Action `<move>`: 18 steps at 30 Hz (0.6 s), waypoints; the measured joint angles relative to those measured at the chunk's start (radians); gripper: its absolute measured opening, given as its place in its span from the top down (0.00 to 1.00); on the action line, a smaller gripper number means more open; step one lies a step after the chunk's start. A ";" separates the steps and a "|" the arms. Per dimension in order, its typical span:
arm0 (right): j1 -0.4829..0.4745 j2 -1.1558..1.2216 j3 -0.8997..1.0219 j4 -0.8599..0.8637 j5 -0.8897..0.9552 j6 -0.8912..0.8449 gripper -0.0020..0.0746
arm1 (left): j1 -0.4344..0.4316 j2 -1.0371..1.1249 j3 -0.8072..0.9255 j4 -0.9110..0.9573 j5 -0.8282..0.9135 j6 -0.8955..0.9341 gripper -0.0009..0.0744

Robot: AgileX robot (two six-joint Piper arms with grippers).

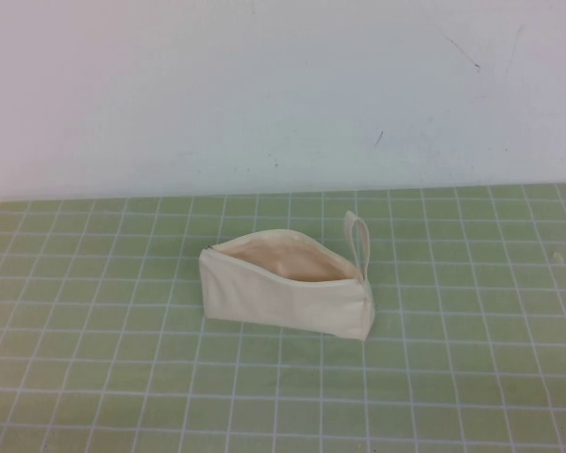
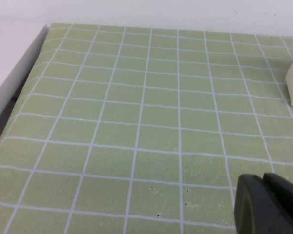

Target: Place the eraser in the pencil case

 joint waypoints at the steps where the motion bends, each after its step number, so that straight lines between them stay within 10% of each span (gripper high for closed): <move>1: 0.000 0.000 0.008 0.002 -0.012 0.007 0.97 | 0.000 0.000 0.000 0.000 0.000 0.000 0.99; 11: -0.002 0.000 0.159 -0.446 -0.091 0.703 0.97 | 0.000 0.000 0.000 0.000 0.000 0.000 0.99; 18: -0.029 0.000 0.229 -0.486 -0.088 0.774 0.97 | 0.000 0.000 0.000 0.000 0.000 0.000 0.99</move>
